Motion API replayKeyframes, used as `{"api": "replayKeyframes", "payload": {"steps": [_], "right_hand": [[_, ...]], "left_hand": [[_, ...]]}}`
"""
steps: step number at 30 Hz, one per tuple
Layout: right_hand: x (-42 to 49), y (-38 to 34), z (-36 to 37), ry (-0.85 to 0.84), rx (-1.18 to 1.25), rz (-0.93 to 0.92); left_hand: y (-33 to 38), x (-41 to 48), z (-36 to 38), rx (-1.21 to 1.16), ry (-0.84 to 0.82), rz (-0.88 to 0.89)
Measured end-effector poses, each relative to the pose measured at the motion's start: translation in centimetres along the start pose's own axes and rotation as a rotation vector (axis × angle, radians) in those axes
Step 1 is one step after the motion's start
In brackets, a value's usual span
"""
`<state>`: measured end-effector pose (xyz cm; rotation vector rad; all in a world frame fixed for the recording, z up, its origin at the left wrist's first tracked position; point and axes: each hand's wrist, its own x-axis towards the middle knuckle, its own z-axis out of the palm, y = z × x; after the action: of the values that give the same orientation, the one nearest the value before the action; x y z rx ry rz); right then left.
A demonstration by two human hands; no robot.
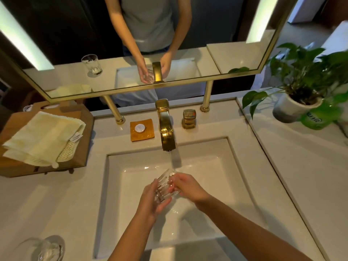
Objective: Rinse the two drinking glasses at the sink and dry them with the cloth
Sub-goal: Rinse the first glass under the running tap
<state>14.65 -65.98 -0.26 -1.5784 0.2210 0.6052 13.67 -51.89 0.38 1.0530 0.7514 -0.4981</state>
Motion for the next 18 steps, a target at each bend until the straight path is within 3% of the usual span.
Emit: {"api": "replayKeyframes", "payload": {"steps": [7,9,14,18], "right_hand": [[-1.8,-0.3,-0.1,-0.027,0.754,0.373],[-2.1,0.2,-0.1,-0.01,0.85,0.412],[-2.9,0.8,-1.7,-0.029,0.758,0.322],[-3.3,0.2,-4.6,0.038,0.301,0.0]], "left_hand": [[-0.2,-4.0,-0.5,0.468,0.049,0.424],[-0.1,-4.3,-0.4,0.569,0.069,0.491],[-0.3,-4.5,0.1,0.612,0.009,0.43],[-0.6,-4.4,1.9,0.491,-0.061,0.245]]}}
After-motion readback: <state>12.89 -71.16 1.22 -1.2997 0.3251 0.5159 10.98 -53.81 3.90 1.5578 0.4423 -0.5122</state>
